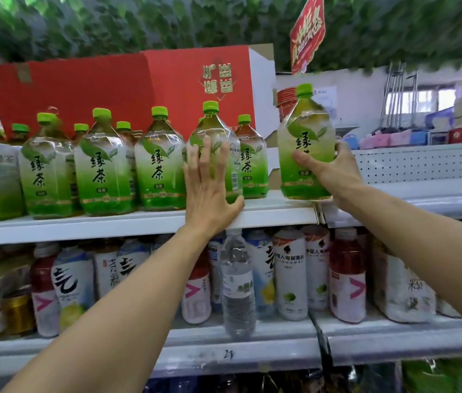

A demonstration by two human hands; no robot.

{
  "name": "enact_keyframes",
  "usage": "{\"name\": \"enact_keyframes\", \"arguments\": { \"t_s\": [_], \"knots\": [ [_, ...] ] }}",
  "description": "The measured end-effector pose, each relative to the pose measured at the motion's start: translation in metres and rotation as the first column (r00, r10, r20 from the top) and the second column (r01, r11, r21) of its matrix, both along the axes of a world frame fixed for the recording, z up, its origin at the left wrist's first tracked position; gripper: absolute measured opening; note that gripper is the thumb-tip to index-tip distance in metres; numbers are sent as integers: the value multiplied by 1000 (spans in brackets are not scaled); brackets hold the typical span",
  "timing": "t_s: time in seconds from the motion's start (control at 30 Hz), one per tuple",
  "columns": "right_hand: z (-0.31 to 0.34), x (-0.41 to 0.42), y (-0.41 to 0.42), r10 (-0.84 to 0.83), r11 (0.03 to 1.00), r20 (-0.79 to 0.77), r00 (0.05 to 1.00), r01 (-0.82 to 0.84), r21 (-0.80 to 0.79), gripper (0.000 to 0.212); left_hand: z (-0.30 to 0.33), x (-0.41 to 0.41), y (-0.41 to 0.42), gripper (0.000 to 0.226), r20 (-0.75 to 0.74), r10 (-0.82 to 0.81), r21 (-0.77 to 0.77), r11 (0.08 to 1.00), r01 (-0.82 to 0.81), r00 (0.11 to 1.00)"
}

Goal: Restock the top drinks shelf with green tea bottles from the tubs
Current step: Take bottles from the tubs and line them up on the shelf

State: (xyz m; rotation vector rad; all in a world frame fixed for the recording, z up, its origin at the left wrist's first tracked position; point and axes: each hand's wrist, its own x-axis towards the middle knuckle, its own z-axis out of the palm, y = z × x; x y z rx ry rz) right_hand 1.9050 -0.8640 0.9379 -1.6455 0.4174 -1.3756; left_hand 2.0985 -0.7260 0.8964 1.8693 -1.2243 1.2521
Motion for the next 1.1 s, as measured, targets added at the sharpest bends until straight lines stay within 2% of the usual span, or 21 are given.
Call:
{"name": "enact_keyframes", "arguments": {
  "t_s": [0.13, 0.3, 0.4, 0.6, 0.77, 0.93, 1.0, 1.1],
  "knots": [
    [5, 18, -33, 53, 999, -98, 994, -53, -4, 76, -1, 0, -6, 114, 0, -2, -8, 1000, 2, 1000],
    [13, 39, -64, 165, 985, -269, 949, -143, 101, 87, -3, 1, -8, 113, -24, 3, -36, 999, -4, 1000],
    [16, 51, -77, 183, 982, -320, 930, -158, 104, 56, -4, -1, -7, 107, -35, 21, -20, 1000, -21, 999],
    [21, 63, -87, 200, 979, -352, 914, -177, 97, 20, -3, -4, -6, 95, -64, -7, -14, 1000, 6, 998],
    [24, 67, -89, 180, 983, -362, 914, -160, 84, 47, -4, -4, -8, 95, -39, 25, -1, 1000, -25, 999],
    [24, 67, -82, 170, 985, -399, 901, -143, 98, 42, -5, -2, -8, 95, -33, 51, -1, 999, -51, 998],
    [24, 67, -77, 71, 997, -457, 886, -56, 47, 47, -5, -3, -7, 95, -33, 69, 1, 998, -69, 997],
    [19, 57, -59, -192, 979, -605, 773, 105, -177, 62, -5, -6, -6, 94, -33, 92, 10, 996, -92, 995]
  ]
}}
